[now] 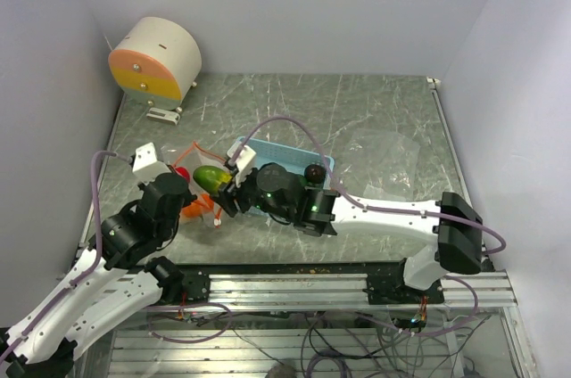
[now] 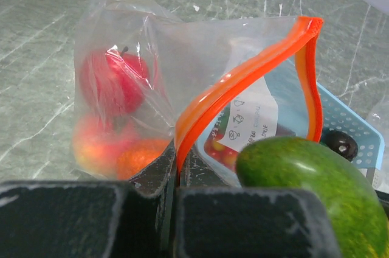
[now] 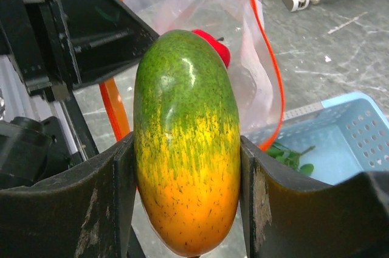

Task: Place the food in the zip-top bag and seal the zipper
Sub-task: Place the fake fruit in the zipper food storage bag, then pick up the fake fruit from the bin.

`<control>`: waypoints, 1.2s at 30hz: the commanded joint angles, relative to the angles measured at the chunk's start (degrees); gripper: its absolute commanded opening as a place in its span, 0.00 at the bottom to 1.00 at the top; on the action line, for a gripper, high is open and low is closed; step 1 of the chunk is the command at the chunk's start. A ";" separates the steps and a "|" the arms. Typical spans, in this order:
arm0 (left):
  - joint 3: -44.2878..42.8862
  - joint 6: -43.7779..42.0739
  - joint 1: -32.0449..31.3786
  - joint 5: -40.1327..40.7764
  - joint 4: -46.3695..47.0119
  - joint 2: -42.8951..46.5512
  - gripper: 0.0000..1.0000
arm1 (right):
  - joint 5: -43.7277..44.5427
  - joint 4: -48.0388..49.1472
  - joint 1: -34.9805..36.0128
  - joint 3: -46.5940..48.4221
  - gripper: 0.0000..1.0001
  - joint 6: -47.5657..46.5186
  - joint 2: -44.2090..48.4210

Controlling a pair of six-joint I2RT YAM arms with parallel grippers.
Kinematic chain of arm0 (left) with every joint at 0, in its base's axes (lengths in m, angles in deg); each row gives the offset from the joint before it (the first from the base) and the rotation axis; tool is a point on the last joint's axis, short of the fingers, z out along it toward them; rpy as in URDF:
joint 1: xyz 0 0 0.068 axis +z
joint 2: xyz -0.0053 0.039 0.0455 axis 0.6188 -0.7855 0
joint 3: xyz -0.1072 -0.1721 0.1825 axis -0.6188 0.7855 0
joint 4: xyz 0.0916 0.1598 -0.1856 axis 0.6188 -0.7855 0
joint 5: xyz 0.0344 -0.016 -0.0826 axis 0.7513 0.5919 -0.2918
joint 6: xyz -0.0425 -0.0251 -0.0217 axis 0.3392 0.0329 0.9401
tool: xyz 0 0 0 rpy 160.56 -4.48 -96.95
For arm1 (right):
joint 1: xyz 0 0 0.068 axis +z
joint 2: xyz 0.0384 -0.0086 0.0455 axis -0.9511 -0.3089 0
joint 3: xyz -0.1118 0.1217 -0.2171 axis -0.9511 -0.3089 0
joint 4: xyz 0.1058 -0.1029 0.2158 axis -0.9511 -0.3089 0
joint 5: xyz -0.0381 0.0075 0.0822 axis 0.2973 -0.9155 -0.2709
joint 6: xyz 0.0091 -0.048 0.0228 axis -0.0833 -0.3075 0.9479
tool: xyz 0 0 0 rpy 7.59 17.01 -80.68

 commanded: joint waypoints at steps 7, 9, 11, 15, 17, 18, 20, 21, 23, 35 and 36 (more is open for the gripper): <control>0.25 -0.75 0.07 -2.22 2.43 -0.34 0.07 | 7.18 -1.92 -0.14 13.44 0.66 -2.68 -12.49; 0.23 -0.67 0.06 -1.99 2.06 -0.17 0.07 | 7.61 -3.09 -0.12 15.76 0.77 -3.58 -15.12; 0.01 -0.60 0.06 -1.61 1.59 -0.09 0.07 | 7.08 -3.32 -0.07 16.22 0.83 -3.36 -15.76; 0.24 -0.58 0.06 -1.44 1.54 -0.12 0.07 | 6.75 0.45 -0.07 11.11 0.95 -2.31 -11.40; 0.19 -0.43 0.06 -1.34 1.34 -0.50 0.07 | 7.35 1.66 0.00 7.64 0.96 -1.79 -7.62; 0.04 -0.16 0.10 -0.99 1.09 -0.65 0.07 | 7.60 2.61 -0.06 5.37 0.96 -1.53 -4.30; -0.06 0.37 0.06 -0.53 0.43 -1.13 0.07 | 8.15 4.98 -0.06 0.61 0.96 -1.06 0.97; -0.03 0.63 0.06 -0.35 0.25 -1.28 0.07 | 8.89 5.77 -0.07 -1.61 0.96 -0.74 3.53; 0.28 0.87 0.07 -0.42 0.19 -1.37 0.07 | 10.69 6.51 -0.18 -5.25 0.95 0.16 8.07; 0.78 1.48 0.06 0.25 0.21 0.48 0.07 | 10.29 -6.16 -11.39 -8.61 0.76 17.48 8.34; 0.72 1.47 0.06 0.16 0.22 0.56 0.07 | 7.85 -6.38 -12.25 -8.40 0.75 18.04 7.17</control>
